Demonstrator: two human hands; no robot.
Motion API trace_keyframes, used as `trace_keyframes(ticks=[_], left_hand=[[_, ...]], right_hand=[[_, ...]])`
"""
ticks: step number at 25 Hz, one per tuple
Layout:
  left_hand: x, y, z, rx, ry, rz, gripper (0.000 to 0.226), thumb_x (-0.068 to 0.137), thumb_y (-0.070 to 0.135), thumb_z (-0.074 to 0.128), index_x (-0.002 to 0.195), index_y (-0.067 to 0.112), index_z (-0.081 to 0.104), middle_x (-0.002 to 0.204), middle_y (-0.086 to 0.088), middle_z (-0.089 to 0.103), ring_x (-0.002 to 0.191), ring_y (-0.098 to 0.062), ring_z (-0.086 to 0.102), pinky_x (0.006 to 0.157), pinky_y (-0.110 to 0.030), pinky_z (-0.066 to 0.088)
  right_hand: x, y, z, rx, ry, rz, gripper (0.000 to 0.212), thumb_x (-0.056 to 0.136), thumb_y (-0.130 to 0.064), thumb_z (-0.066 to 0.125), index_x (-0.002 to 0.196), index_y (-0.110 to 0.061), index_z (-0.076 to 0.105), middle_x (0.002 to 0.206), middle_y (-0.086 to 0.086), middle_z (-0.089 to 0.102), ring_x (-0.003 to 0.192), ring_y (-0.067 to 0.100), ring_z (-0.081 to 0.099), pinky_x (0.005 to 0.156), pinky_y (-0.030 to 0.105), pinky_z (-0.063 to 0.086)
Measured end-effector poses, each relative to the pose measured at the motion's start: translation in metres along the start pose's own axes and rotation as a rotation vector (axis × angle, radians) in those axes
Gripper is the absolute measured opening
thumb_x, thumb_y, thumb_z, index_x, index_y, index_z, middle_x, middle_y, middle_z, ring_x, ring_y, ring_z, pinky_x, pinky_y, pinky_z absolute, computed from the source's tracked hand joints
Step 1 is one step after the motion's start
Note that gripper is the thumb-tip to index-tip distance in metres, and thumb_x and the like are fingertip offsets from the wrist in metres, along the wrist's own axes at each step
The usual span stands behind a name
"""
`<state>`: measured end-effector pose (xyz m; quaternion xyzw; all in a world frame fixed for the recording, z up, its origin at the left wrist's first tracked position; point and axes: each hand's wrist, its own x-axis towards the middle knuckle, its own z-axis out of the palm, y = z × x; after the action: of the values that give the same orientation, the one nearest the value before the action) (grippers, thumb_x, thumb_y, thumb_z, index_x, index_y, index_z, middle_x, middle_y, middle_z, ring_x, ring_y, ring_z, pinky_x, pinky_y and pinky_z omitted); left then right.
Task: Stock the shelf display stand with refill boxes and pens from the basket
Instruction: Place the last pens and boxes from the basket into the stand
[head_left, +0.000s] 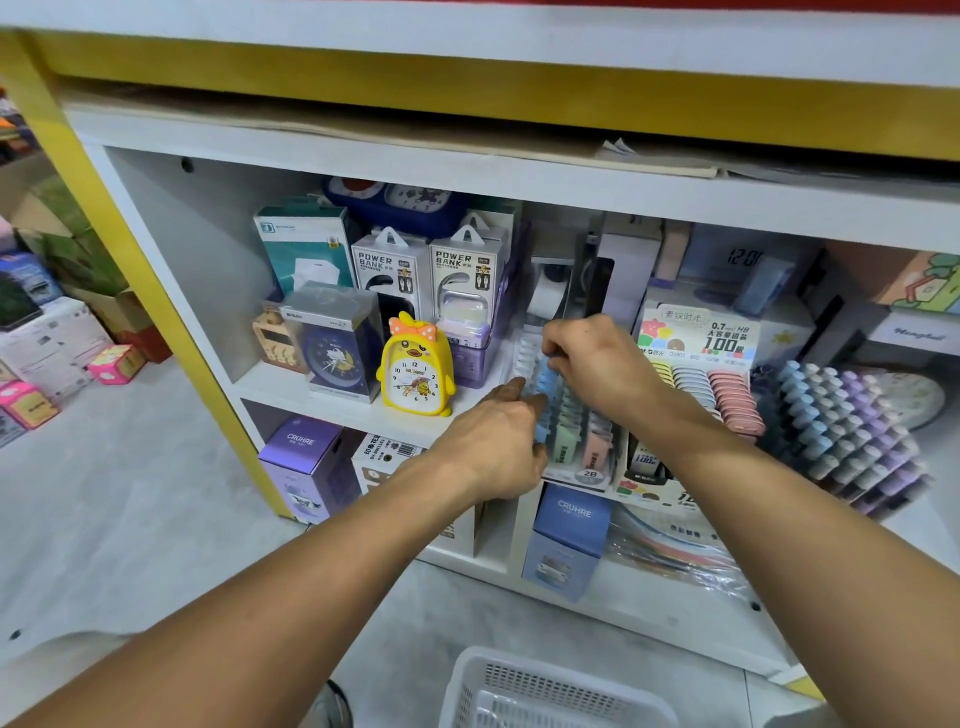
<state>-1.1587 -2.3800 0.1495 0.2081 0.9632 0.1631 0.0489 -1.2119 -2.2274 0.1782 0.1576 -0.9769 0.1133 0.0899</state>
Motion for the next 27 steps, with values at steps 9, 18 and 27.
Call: trace_keyframes(ticks=[9,18,27], left_hand=[[0.004,0.005,-0.001,0.069,0.125,0.001,0.04,0.093,0.027,0.049,0.13,0.013,0.052,0.137,-0.011,0.048,0.132,-0.028,0.042,0.101,-0.04,0.043],[0.034,0.025,0.033,0.176,-0.056,0.018,0.063,0.1,0.054,0.012,0.157,0.029,0.001,0.166,0.004,-0.006,0.152,-0.021,-0.01,0.121,-0.046,-0.005],[0.035,0.042,0.022,0.081,0.025,-0.03,0.06,0.104,0.044,0.015,0.158,0.021,0.006,0.166,0.002,-0.002,0.152,-0.014,-0.006,0.12,-0.036,-0.006]], right_hand=[[-0.008,-0.001,-0.009,-0.107,-0.027,-0.014,0.037,0.088,-0.002,0.056,0.121,-0.015,0.069,0.123,0.005,0.065,0.108,0.03,0.062,0.089,0.038,0.053],[-0.07,0.039,-0.045,0.075,0.176,0.05,0.037,0.104,-0.027,0.042,0.134,-0.013,0.059,0.136,0.006,0.061,0.127,0.025,0.054,0.107,0.038,0.044],[-0.104,0.031,-0.025,-0.131,-0.26,0.263,0.073,0.104,-0.058,0.017,0.16,-0.016,-0.003,0.167,0.003,-0.014,0.154,0.02,-0.01,0.125,0.045,-0.002]])
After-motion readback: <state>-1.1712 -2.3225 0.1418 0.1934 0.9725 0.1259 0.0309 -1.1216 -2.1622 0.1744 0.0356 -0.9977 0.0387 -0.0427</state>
